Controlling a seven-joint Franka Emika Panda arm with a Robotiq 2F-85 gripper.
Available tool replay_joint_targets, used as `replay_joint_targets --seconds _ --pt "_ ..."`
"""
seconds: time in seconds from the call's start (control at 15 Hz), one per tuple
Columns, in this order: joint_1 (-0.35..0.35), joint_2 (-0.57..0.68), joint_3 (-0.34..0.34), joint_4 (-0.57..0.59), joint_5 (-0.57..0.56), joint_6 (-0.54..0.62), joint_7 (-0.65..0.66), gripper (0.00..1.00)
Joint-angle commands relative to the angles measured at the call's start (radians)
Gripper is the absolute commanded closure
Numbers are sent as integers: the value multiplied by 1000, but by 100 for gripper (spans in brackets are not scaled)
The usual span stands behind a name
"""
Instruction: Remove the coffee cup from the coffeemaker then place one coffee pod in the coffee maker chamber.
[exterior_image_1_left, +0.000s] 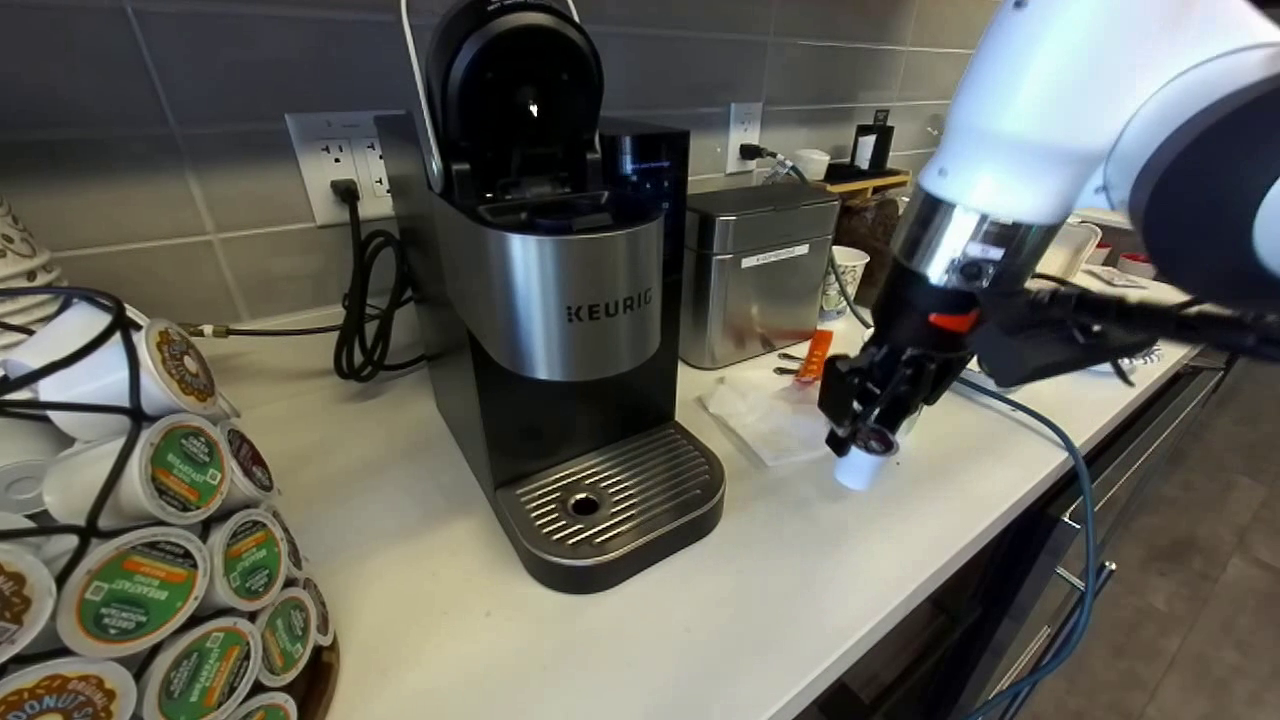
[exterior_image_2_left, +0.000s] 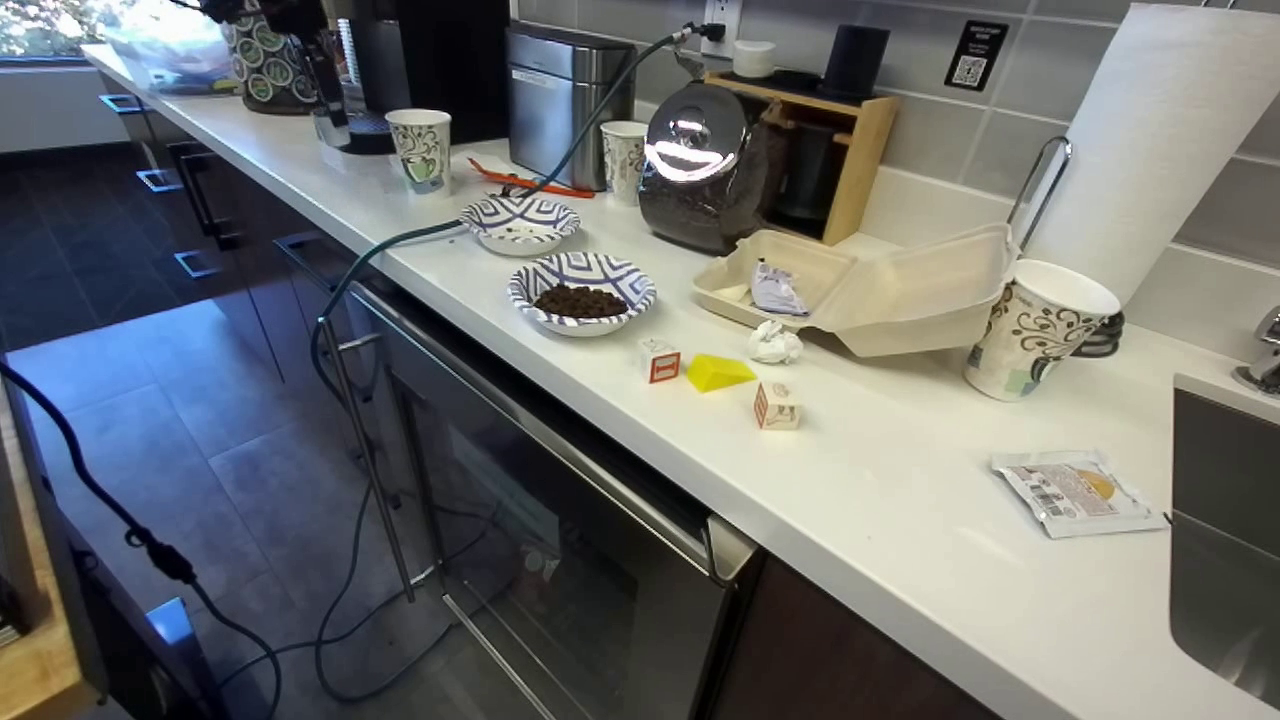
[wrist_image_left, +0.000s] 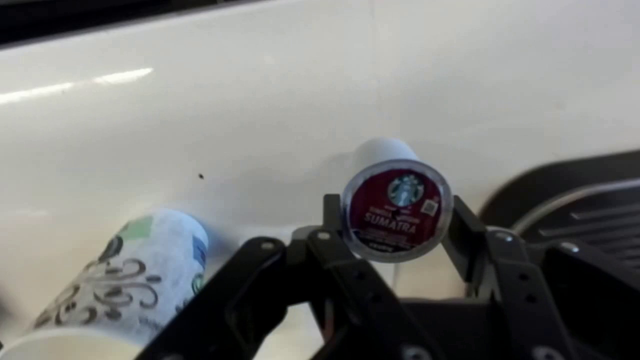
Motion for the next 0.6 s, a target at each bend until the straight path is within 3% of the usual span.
replay_joint_targets --seconds 0.0,0.27,0.53 --pt "-3 -190 25 -35 76 56 -53 73" --pt "-11 -342 52 20 120 96 -141 73" --pt "15 -347 115 180 170 31 -264 73"
